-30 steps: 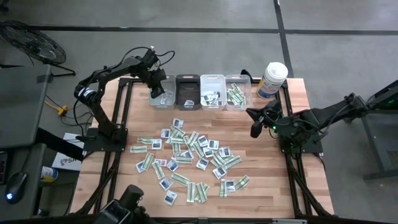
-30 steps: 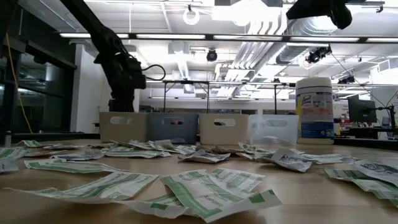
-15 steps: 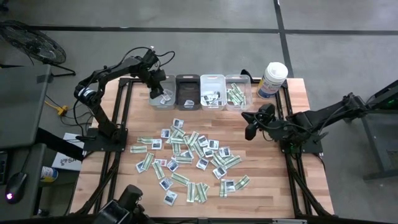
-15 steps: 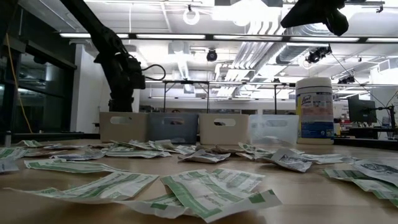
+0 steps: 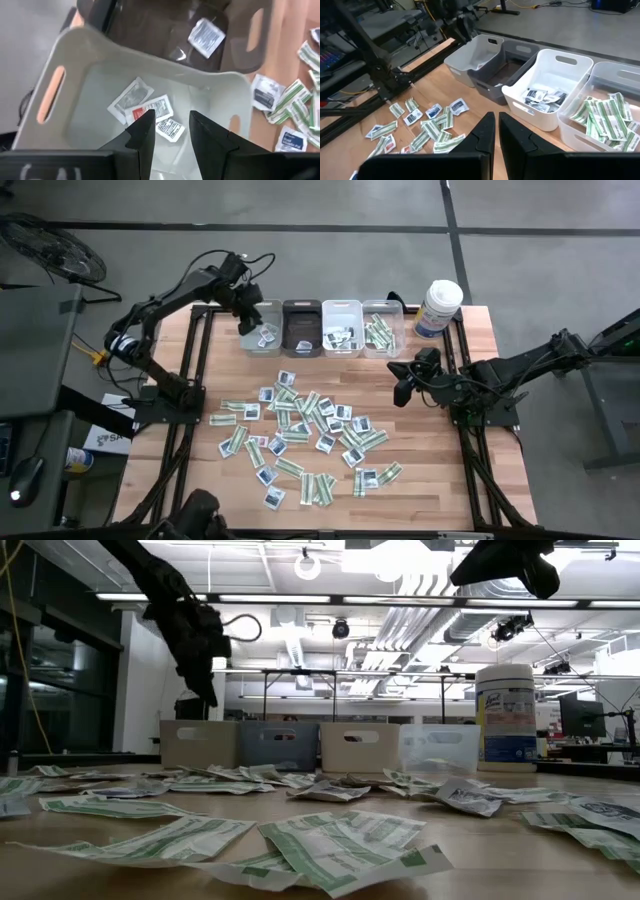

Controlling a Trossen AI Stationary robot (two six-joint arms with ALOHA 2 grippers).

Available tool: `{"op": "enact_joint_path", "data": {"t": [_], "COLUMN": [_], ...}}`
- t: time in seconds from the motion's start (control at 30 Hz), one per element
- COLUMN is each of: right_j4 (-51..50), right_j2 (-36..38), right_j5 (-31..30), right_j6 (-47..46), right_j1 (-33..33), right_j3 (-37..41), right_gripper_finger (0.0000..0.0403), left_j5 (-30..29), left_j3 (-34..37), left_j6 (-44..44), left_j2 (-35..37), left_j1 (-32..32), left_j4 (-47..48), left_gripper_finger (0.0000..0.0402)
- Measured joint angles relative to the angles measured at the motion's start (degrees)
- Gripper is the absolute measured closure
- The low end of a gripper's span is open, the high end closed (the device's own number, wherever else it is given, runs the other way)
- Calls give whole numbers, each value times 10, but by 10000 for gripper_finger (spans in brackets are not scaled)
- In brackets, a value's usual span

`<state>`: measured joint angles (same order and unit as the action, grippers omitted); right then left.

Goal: Pick & Place First Aid Supplies
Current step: Put the green bandage into the transparent bin

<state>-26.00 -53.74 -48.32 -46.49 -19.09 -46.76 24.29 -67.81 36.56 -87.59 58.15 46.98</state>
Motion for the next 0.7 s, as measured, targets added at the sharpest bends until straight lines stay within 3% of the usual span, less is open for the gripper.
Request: {"op": "enact_joint_path", "data": {"t": [0.3,0.7], "right_j4": [-44,-122], "right_j2": [0,0], "right_j5": [17,110], "right_j6": [-74,-109], "right_j1": [0,0], "right_j3": [0,0], "right_gripper_finger": [387,386], "left_j5": [-7,-144], "left_j3": [0,0], "left_j6": [-39,-139], "left_j2": [86,179], "left_j1": [-79,-237], "left_j4": [4,55], "left_gripper_finger": [283,282]}}
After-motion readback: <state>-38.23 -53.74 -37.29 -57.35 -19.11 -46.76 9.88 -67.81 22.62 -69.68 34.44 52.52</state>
